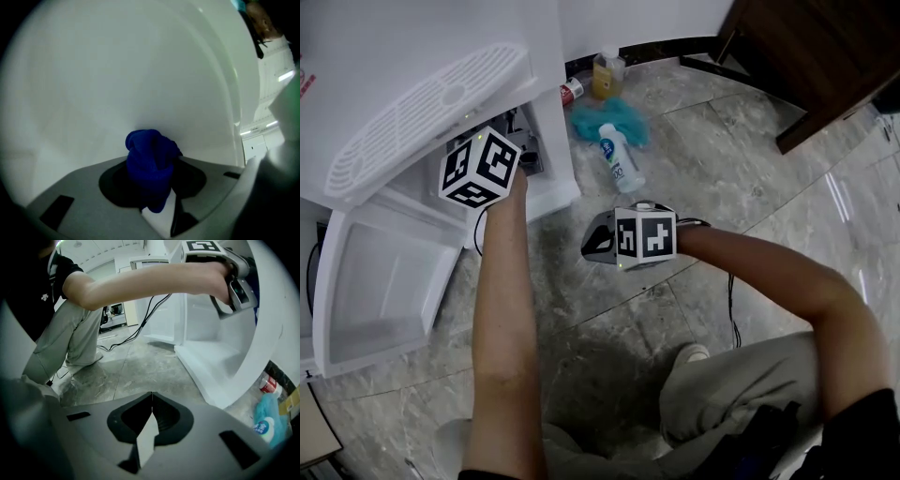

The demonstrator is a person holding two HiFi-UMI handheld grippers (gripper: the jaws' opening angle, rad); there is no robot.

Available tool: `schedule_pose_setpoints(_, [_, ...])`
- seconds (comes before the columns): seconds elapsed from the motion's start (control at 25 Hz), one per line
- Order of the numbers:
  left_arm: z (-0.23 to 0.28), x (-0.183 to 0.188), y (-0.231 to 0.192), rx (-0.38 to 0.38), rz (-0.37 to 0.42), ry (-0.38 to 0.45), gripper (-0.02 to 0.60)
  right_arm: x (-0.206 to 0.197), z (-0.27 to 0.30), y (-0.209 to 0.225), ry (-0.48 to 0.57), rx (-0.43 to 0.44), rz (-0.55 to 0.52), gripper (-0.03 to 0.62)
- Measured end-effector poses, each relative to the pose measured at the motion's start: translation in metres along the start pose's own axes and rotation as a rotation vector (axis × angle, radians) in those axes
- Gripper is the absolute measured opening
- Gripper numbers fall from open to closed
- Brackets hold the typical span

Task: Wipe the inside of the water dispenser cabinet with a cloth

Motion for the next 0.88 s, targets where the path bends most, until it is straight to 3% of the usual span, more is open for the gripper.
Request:
schedule_pose_setpoints(0.16, [0.007, 0.000, -0.007, 0.009, -0.018, 0.017, 0.149, 0.010, 0.000, 0.004, 0.033, -0.006, 0.006, -0.002])
schedule_pose_setpoints(0.36, [0.025, 0.007, -0.022, 0.039, 0.034, -0.010, 0.149, -0.009, -0.005, -0.007, 0.001, 0.001, 0.020, -0.002])
schedule_pose_setpoints(0.68, [0.008, 0.001, -0.006, 0.034, -0.033, 0.033, 0.149, -0.011, -0.002, -0.003, -0.012, -0.001, 0.020, -0.002])
schedule_pose_setpoints(0.88, [0.015, 0.003, -0.013, 0.029, -0.021, 0.029, 0.149, 0.000, -0.001, -0.001, 0.016, -0.001, 0.014, -0.002])
Point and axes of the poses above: the fingertips, and each gripper's own axes: z forward along the fingers, y to its right, x out of its top, the point moved 7 cm from there along -z, backward along the fingers, and after that the axes turned 7 degrees about -x, right-handed, at the moved point
